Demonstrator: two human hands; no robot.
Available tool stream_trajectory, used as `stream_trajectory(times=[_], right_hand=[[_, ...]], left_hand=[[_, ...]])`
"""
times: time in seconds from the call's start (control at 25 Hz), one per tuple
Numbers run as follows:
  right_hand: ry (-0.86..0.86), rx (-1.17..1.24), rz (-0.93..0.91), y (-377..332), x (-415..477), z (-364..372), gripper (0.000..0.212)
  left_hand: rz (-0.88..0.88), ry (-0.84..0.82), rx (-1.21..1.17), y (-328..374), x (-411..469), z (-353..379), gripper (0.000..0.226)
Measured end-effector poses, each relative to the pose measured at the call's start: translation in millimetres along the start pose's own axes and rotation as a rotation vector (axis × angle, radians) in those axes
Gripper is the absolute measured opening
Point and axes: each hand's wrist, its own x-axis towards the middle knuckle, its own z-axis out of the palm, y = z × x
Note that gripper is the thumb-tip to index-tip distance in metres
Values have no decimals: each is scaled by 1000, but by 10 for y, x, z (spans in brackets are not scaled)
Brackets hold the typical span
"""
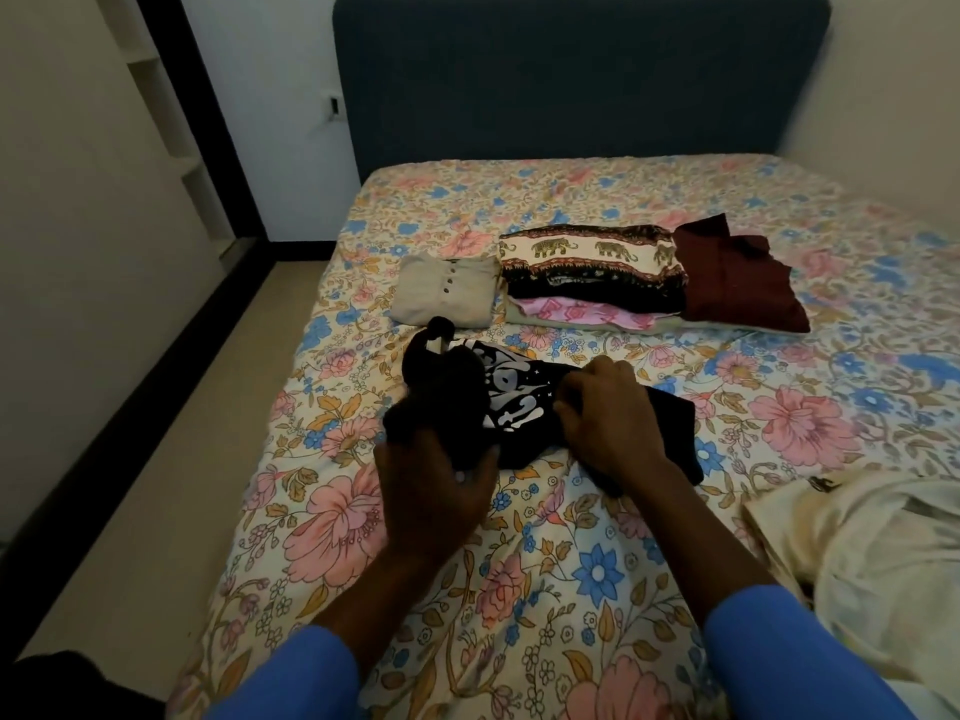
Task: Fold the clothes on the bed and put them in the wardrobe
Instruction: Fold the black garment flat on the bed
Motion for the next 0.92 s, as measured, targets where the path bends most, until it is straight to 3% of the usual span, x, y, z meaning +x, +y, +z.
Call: stream_trajectory(times=[0.12, 0.16, 0.2, 0.24, 0.32, 0.44, 0.52, 0.64, 0.76, 0.84, 0.92], right_hand=[[-208, -123, -99, 16, 44, 20, 55], [-180, -120, -114, 27, 37, 36, 47], [-130, -72, -114, 53, 49, 51, 36], [-70, 20, -110, 50, 54, 38, 26], [-6, 209, -116, -4, 99, -58, 19], [-104, 330, -218, -38, 215, -262, 28], [-132, 309, -265, -68, 214, -317, 36], [47, 196, -218, -7, 201, -314, 42], [203, 202, -173, 33, 218, -341, 21], [246, 246, -157, -2, 230, -376, 12], [281, 252, -125, 0, 232, -389, 11]], left_hand=[[-759, 547, -631, 163, 327, -27, 68], [-885, 612, -692, 158, 299, -20, 56], [-920, 570, -610, 178, 246, 2, 45], [-815, 458, -451, 228, 146, 10, 37], [-371, 173, -248, 347, -44, 20, 32], [105, -231, -40, 385, 164, 181, 55], [166, -331, 45, 421, 438, 256, 46], [-24, -475, -79, 459, 802, 190, 9], [1, -589, -97, 520, 861, 111, 20], [58, -558, -55, 582, 752, 170, 32], [59, -411, -73, 619, 738, 248, 17]])
